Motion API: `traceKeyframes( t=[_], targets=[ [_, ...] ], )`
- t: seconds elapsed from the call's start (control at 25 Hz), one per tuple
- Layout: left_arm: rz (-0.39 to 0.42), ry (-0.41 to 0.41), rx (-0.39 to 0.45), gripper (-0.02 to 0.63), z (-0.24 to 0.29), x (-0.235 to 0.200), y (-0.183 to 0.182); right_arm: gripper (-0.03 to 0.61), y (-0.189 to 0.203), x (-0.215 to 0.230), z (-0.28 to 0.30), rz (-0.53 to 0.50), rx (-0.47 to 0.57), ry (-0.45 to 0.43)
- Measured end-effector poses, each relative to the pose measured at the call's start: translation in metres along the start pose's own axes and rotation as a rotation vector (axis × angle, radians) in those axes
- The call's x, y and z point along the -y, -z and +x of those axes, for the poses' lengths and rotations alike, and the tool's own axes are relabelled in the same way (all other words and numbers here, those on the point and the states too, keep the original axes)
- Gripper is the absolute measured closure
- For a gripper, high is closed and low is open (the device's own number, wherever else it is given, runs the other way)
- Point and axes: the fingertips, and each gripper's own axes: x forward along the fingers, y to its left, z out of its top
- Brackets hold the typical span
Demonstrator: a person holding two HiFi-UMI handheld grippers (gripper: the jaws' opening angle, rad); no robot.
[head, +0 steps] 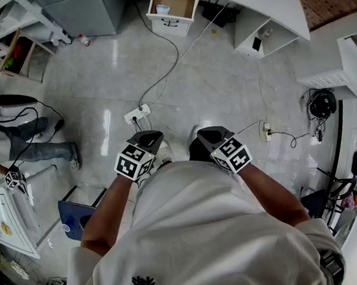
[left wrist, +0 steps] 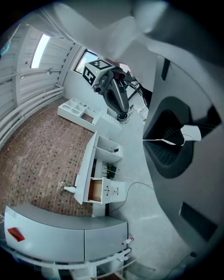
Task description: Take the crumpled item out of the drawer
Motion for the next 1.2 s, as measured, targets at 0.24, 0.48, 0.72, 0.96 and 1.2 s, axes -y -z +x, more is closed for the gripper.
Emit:
traceKeyframes(
  t=[0.24,0.48,0.72,0.96,1.2],
  targets=[
    [0.010,0.011,0.002,0.588,0.046,-0.021,-0.044,0.551,-0.013,0.060,0.012,0.012,0.009,-0.005],
    [0.012,-0.042,-0.015,0.588,0.099,-0.049,-0.138,0.549,-0.062,0.162,0.009,0.003,0.039,-0.071],
    [0.064,-0.118,-0.015,0.588,0.146,-0.103,-0.221,0.546,-0.104,0.261,0.005,0.001,0.082,-0.040],
    [0.163,-0.156,-0.047,0.588,0.194,-0.141,-0.242,0.491,-0.091,0.317,0.020,0.047,0.090,-0.008],
    [0.262,-0.171,-0.144,0.588,0.255,-0.175,-0.347,0.491,-0.125,0.414,-0.015,0.147,0.113,-0.019]
  ],
)
